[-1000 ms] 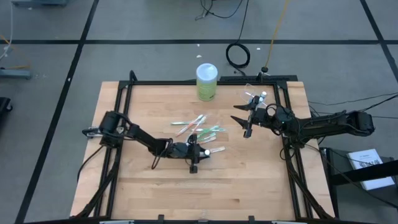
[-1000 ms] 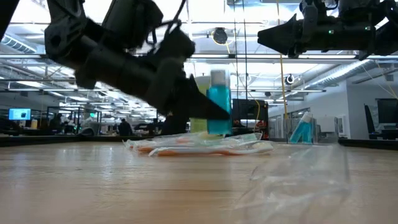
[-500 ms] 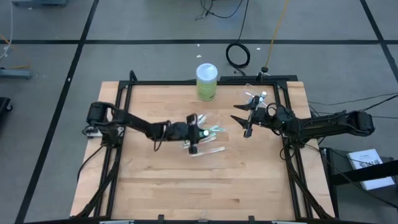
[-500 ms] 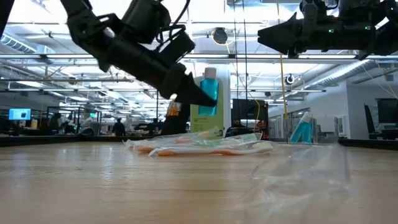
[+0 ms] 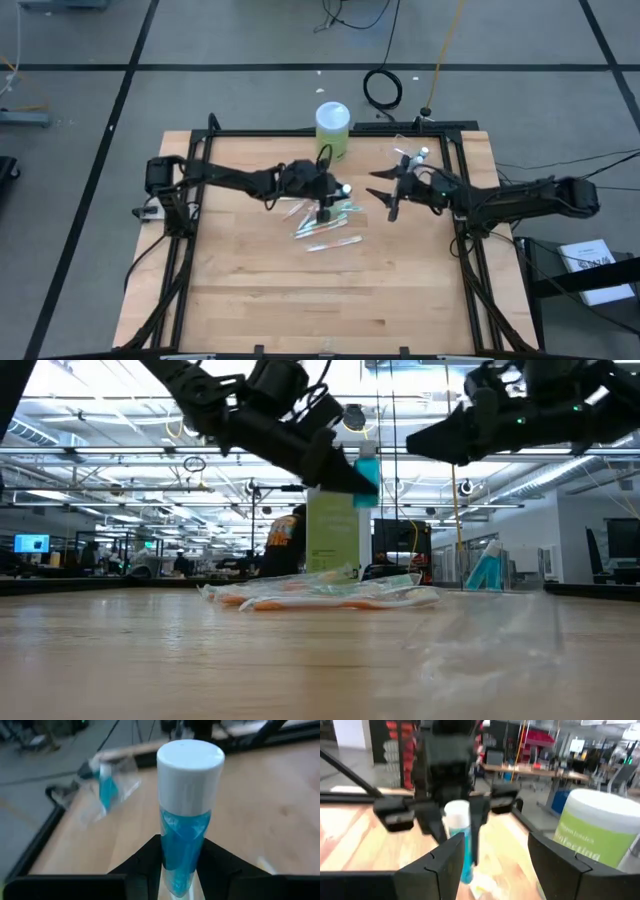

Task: Pick & Place toothbrushing station
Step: Put the blue mouthwash bottle into the transparent organizer

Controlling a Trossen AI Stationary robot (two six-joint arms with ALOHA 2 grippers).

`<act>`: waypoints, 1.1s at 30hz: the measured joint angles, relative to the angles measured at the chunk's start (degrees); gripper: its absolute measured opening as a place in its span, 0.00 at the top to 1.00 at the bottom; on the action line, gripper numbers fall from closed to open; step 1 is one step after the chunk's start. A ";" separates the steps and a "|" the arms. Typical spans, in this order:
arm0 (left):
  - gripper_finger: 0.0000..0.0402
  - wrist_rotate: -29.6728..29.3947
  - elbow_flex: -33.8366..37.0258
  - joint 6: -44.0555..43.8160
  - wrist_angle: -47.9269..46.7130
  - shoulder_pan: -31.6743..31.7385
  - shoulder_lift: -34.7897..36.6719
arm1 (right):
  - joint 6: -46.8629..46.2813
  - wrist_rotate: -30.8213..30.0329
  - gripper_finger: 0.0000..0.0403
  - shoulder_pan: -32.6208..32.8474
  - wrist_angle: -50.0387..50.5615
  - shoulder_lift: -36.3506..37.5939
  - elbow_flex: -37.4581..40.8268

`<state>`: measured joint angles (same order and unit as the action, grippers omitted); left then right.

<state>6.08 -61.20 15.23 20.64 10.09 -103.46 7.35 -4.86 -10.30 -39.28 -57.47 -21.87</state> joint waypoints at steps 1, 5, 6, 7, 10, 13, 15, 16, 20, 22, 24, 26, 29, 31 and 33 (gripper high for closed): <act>0.73 1.34 -0.96 0.38 -0.02 0.56 -0.58 | -0.20 0.02 0.47 -0.17 1.82 -0.88 -1.20; 0.73 3.40 -3.84 1.39 -0.50 2.60 -2.95 | -0.67 0.42 0.45 -0.54 2.60 -4.39 -4.91; 0.73 3.49 -4.39 1.59 -0.48 3.06 -3.57 | -0.68 0.45 0.44 -0.50 2.32 -5.00 -5.68; 0.73 3.57 -5.00 1.60 -0.42 3.67 -4.10 | -0.68 0.56 0.44 -0.47 2.24 -5.48 -6.28; 0.73 3.53 -5.86 0.92 -0.44 5.29 -5.04 | -0.69 2.99 0.44 -0.59 2.41 -7.34 -7.26; 0.73 4.16 -5.96 0.94 -0.36 6.19 -5.13 | -0.61 3.49 0.45 -1.34 2.40 -9.63 -7.99; 0.73 4.65 -5.96 0.72 -0.44 6.41 -5.13 | -0.63 3.53 0.45 -2.27 2.40 -10.94 -8.36; 0.73 4.66 -5.96 0.48 -0.46 6.47 -5.13 | -0.71 3.55 0.45 -2.70 2.02 -11.70 -8.63; 0.73 4.81 -5.96 -0.11 -0.64 6.24 -5.13 | -0.88 3.45 0.45 -3.81 -0.89 -14.34 -8.78; 0.73 5.27 -5.96 0.08 -0.90 5.81 -5.13 | -0.89 3.37 0.45 -3.90 -1.88 -15.56 -8.76; 0.73 5.47 -5.96 0.11 -1.02 5.67 -5.13 | -0.82 3.40 0.45 -3.90 -2.76 -16.17 -8.76; 0.73 5.23 -5.96 0.22 -1.03 5.51 -5.13 | -0.64 3.40 0.46 -3.90 -2.91 -16.09 -8.76; 0.73 5.06 -5.96 0.79 -1.35 5.53 -5.13 | -0.67 3.39 0.47 -3.90 -3.03 -15.92 -8.76; 0.73 5.07 -5.96 0.85 -1.48 5.48 -5.13 | -0.67 3.39 0.48 -3.90 -2.94 -15.94 -8.76; 0.73 5.07 -5.96 0.75 -1.46 5.48 -5.13 | -0.67 3.41 0.50 -3.90 -2.96 -15.94 -8.76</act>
<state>11.15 -67.16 15.98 19.18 15.57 -108.60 6.68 -1.46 -14.20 -42.24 -73.41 -30.63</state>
